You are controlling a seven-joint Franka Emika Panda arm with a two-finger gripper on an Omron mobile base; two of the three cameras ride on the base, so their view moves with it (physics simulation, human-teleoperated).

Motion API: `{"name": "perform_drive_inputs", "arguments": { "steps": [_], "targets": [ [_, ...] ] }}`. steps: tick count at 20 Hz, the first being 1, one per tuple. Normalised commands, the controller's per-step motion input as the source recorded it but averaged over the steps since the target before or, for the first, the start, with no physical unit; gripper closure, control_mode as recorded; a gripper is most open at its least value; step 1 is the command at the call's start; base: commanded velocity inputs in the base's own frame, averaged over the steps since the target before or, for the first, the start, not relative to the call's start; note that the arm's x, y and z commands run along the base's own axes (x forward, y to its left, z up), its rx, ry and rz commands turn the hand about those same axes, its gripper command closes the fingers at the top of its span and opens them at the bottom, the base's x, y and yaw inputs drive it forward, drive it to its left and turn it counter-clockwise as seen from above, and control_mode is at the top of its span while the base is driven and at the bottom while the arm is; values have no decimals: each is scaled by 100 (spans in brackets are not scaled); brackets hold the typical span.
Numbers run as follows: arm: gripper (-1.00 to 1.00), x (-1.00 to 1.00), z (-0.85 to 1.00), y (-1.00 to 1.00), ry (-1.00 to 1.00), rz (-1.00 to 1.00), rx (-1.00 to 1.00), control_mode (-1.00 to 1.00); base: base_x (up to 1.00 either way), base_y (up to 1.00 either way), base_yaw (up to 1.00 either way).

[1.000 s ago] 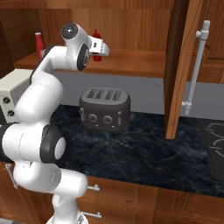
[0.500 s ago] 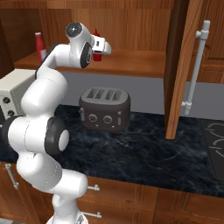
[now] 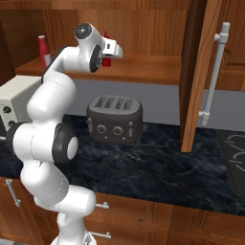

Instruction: Move the ketchup and ketchup from the cabinet to the dining counter.

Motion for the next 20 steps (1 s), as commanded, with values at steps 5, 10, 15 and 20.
{"name": "perform_drive_inputs", "arguments": {
  "steps": [5,10,15,20],
  "targets": [
    [100,15,-3,0,0,0,0,-100,0,0,0],
    [100,7,-9,0,0,0,0,-100,0,0,0],
    [100,0,-8,-10,-1,0,0,-100,0,0,0],
    [100,-11,-17,-30,-10,0,0,-100,0,0,0]
  ]
}}
